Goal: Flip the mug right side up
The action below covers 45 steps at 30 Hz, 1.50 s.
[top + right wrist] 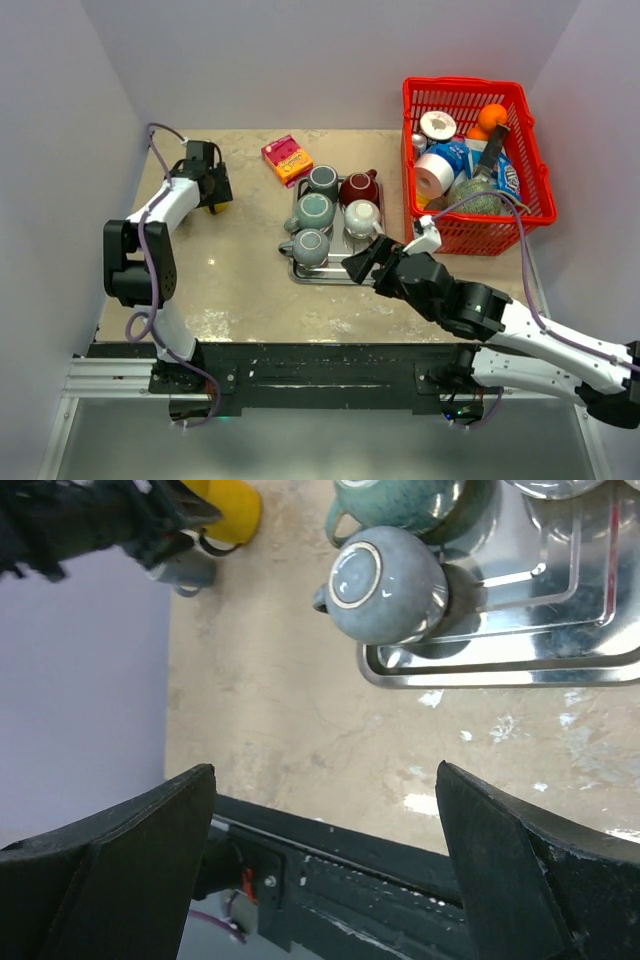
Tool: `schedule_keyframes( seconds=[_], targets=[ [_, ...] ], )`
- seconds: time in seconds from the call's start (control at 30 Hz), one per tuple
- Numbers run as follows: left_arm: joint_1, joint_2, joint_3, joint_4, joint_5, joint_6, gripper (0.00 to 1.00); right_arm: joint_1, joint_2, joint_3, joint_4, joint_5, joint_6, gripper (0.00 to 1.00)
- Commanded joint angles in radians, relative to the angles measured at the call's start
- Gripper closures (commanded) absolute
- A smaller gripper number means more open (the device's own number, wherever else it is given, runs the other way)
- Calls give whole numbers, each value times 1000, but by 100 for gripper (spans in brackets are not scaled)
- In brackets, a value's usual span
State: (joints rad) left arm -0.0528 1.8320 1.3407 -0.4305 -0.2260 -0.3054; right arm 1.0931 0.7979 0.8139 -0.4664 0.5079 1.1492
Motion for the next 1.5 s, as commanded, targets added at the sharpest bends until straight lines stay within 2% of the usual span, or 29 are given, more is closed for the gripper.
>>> schedule_keyframes(
  seconds=[0.0,0.13,0.23,0.27,0.33,0.37,0.43,0.47,0.6,0.73,0.87,1.03,1.27,1.47],
  targets=[
    [7,-160,38,23,94,-12,27,1,87,102,-80,60,-20,5],
    [7,-318,-5,22,180,-11,19,1,175,142,-92,101,-68,5],
    [4,-430,-66,15,335,-5,17,1,237,192,-42,89,-272,5],
    [1,-460,-90,10,399,-3,17,2,282,212,-47,99,-401,5],
    [-27,-566,-182,19,456,3,17,-1,335,292,-136,176,-478,5],
    [-36,-606,-221,36,488,11,16,-7,357,312,-147,213,-579,5],
    [-58,-732,-348,84,522,2,15,-39,412,350,-140,205,-682,5],
    [-58,-770,-389,128,581,-11,15,-51,425,358,-126,181,-777,5],
    [-58,-927,-559,200,663,-37,13,-162,500,402,-117,132,-910,5],
    [-58,-971,-644,231,712,-32,13,-286,598,429,-101,52,-1031,5],
    [-58,-987,-690,245,744,-2,13,-343,710,458,-101,-64,-1192,5],
    [-58,-996,-716,259,763,-1,12,-436,814,493,-106,-193,-1261,6],
    [-58,-984,-718,262,771,2,12,-470,929,536,-118,-218,-1318,7],
    [-58,-981,-716,259,764,5,12,-476,977,541,-106,-298,-1342,8]
  ],
)
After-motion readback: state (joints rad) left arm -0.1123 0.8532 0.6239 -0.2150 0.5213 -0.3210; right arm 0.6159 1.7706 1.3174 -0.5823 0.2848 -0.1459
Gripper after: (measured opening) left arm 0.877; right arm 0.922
